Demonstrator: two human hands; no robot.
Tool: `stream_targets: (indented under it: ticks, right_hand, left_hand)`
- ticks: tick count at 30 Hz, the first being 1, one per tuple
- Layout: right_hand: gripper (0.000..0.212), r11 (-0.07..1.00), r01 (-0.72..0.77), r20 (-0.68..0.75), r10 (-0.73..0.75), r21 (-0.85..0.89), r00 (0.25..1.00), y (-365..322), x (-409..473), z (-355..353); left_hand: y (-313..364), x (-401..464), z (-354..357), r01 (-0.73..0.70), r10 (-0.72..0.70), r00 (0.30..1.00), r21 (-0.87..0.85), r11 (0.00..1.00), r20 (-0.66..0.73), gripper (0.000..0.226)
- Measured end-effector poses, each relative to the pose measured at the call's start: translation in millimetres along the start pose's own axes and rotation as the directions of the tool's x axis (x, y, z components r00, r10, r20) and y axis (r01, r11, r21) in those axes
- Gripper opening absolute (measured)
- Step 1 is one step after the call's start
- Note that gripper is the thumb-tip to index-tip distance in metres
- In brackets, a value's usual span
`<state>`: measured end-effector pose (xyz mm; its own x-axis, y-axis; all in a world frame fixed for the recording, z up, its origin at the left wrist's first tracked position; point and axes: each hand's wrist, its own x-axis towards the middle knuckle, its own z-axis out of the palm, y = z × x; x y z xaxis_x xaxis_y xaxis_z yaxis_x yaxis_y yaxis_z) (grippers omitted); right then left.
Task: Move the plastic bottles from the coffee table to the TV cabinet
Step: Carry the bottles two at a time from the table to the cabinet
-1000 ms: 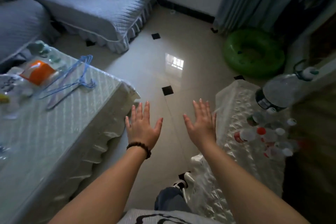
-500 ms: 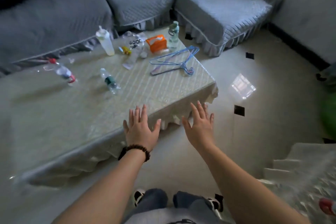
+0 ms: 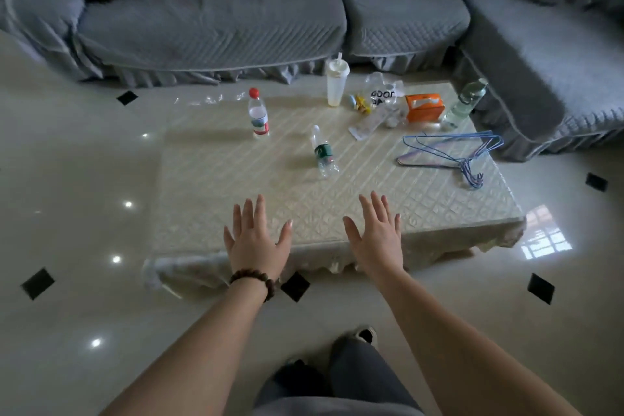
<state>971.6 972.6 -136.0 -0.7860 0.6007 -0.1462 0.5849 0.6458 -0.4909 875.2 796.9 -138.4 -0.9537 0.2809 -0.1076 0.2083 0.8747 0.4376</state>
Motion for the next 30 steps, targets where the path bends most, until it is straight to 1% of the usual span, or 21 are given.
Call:
stream_targets:
  ticks: [4, 10, 16, 20, 26, 30]
  right_hand:
    - [0.063, 0.999, 0.032, 0.043, -0.031, -0.011, 0.999, -17, 35, 15]
    - [0.064, 0.999, 0.031, 0.073, -0.030, -0.012, 0.997, -31, 110, 38]
    - [0.065, 1.000, -0.029, 0.111, 0.028, 0.006, 0.993, -39, 205, 52]
    - [0.065, 0.998, -0.056, 0.141, 0.054, 0.011, 0.989, -42, 257, 56]
    - [0.065, 0.990, -0.139, 0.192, 0.134, 0.013, 0.972, -35, 318, 73]
    - [0.069, 0.981, -0.194, 0.222, 0.190, -0.008, 0.956, -20, 349, 101]
  left_hand:
    - [-15, 32, -3, 0.052, -0.052, 0.999, -0.006, 0.999, -0.001, 0.075]
    - [-20, 101, 5, 0.078, -0.078, 0.997, -0.012, 0.997, 0.026, 0.077]
    - [-8, 199, 18, 0.087, -0.088, 0.994, 0.014, 0.996, 0.070, 0.077]
    - [-3, 254, 22, 0.097, -0.096, 0.993, 0.001, 0.995, 0.062, 0.079]
    - [-12, 316, 39, 0.121, -0.120, 0.991, -0.004, 0.993, 0.065, 0.080]
    - [-23, 353, 63, 0.120, -0.118, 0.992, -0.031, 0.992, 0.043, 0.082]
